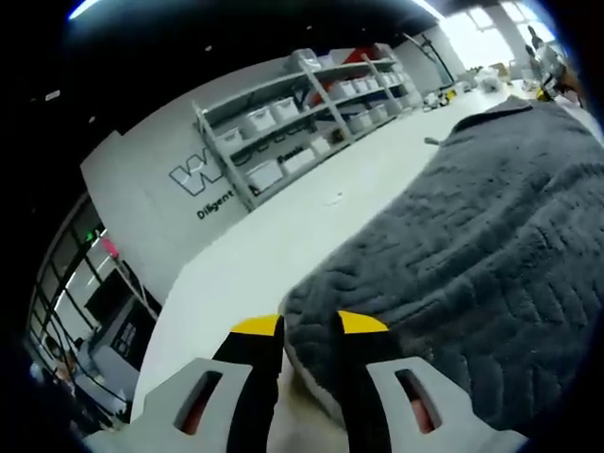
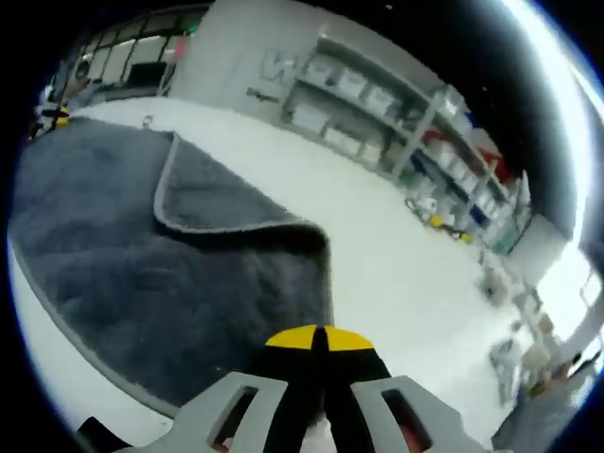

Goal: Open the folded towel by lifting each exposed corner and separating the folded layers until the towel lies flat within the target outline without major curled edges

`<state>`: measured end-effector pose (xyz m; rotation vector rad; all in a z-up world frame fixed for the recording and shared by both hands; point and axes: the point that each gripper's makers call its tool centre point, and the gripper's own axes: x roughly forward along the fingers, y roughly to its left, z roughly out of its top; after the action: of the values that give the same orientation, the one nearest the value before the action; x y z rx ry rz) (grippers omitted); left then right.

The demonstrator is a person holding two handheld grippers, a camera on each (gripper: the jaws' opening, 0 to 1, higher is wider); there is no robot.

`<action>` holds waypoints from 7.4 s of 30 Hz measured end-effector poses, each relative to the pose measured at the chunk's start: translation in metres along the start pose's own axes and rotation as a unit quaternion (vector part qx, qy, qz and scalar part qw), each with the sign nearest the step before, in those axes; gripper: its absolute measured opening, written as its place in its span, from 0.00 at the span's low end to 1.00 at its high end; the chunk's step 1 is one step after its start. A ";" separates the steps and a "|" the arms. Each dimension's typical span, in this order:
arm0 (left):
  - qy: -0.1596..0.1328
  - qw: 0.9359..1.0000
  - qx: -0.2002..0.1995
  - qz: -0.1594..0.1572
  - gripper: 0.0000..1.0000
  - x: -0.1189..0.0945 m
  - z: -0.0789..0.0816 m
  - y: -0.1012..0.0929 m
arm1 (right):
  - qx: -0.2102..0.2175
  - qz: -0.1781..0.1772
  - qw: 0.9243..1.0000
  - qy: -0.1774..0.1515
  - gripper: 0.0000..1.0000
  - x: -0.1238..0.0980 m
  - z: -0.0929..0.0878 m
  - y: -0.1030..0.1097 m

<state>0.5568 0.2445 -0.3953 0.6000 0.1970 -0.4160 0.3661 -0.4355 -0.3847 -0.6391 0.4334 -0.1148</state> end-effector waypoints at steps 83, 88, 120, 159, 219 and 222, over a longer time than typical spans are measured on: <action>-0.015 1.000 0.020 0.007 0.15 -0.004 0.001 -0.004 | 0.297 -0.051 0.944 -0.134 0.00 0.166 0.095 -0.044; -0.014 1.000 0.026 0.009 0.16 -0.004 0.002 -0.004 | 0.242 -0.079 0.956 -0.149 0.02 0.164 0.108 -0.052; -0.050 0.997 -0.064 0.001 0.23 -0.017 0.006 0.010 | 0.223 -0.029 0.955 -0.195 0.21 0.117 0.113 -0.042; -0.042 0.997 -0.067 -0.001 0.00 0.010 0.012 0.017 | 0.161 0.074 0.983 -0.055 0.00 0.127 0.079 0.035; 0.059 0.974 -0.200 -0.089 0.00 -0.188 -0.002 -0.152 | 0.108 0.153 0.982 -0.022 0.00 -0.017 -0.029 0.032; 0.051 0.972 -0.213 -0.087 0.00 -0.188 -0.004 -0.146 | 0.096 0.156 0.983 -0.025 0.00 -0.017 -0.028 0.034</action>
<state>0.3238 0.1983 -0.4167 0.1812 0.4280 -0.4952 0.3375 -0.4196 -0.4188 -0.3778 0.4629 0.1552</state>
